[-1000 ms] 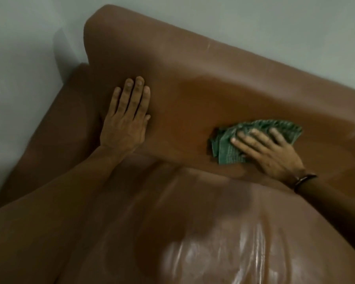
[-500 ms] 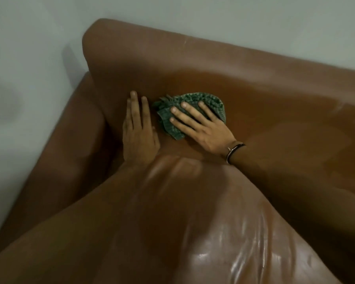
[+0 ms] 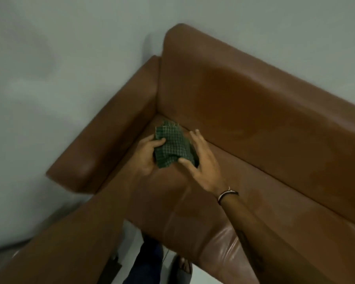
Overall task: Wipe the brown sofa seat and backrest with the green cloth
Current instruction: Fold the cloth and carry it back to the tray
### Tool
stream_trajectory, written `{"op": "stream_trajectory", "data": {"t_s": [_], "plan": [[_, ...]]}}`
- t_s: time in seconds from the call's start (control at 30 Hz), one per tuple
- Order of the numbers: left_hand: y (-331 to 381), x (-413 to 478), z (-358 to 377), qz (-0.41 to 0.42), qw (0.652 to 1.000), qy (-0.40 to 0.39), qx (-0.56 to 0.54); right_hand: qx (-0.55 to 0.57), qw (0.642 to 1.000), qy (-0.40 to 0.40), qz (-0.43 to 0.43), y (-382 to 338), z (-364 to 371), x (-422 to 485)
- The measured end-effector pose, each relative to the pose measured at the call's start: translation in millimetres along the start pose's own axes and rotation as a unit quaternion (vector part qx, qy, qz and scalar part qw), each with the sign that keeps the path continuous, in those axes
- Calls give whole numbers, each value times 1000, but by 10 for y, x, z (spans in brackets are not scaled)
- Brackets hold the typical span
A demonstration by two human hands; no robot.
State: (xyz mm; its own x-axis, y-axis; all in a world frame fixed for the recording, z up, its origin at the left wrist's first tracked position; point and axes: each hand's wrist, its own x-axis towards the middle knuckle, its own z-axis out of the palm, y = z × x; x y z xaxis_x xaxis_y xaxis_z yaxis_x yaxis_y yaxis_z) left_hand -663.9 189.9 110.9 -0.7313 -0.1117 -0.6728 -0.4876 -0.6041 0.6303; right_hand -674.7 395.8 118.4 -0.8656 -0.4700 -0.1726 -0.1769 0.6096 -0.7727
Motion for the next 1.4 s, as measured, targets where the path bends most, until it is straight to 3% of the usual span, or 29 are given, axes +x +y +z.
{"op": "stream_trajectory", "data": {"t_s": [0.07,0.13,0.23,0.3,0.37,0.43,0.63,0.83,0.97,1.13,1.27,1.4], "plan": [[61,-356,-328,25,999,17,-7,192,970,-3,152,-243,142,-173],[84,-792,-658,41,999,25,-15,276,928,-87,235,-496,338,-354],[-31,-1468,-1291,72,994,44,-70,374,871,-224,227,-821,858,-624],[-209,-1856,-1751,94,986,69,-115,449,826,-231,250,-1012,1270,-735],[-430,-2270,-2239,108,976,114,-149,476,806,-243,255,-1242,1700,-849],[-709,-2680,-2716,106,963,171,-179,454,810,-276,250,-1449,2136,-986],[-1923,-3644,-4083,92,889,364,-260,231,894,-338,181,-1948,3421,-1649],[-2720,-3991,-4837,17,858,476,-190,79,916,-373,122,-2088,4512,-2120],[-2877,-3824,-5201,13,846,511,-151,12,931,-353,97,-2018,5072,-2075],[-2935,-3439,-5554,19,856,503,-115,-34,939,-321,116,-1789,5609,-1834],[-2986,-3202,-5793,7,874,483,-57,-85,921,-360,123,-1624,5918,-1799],[-3105,-3130,-5908,-31,885,464,-14,-163,906,-386,64,-1578,6006,-1961]]}}
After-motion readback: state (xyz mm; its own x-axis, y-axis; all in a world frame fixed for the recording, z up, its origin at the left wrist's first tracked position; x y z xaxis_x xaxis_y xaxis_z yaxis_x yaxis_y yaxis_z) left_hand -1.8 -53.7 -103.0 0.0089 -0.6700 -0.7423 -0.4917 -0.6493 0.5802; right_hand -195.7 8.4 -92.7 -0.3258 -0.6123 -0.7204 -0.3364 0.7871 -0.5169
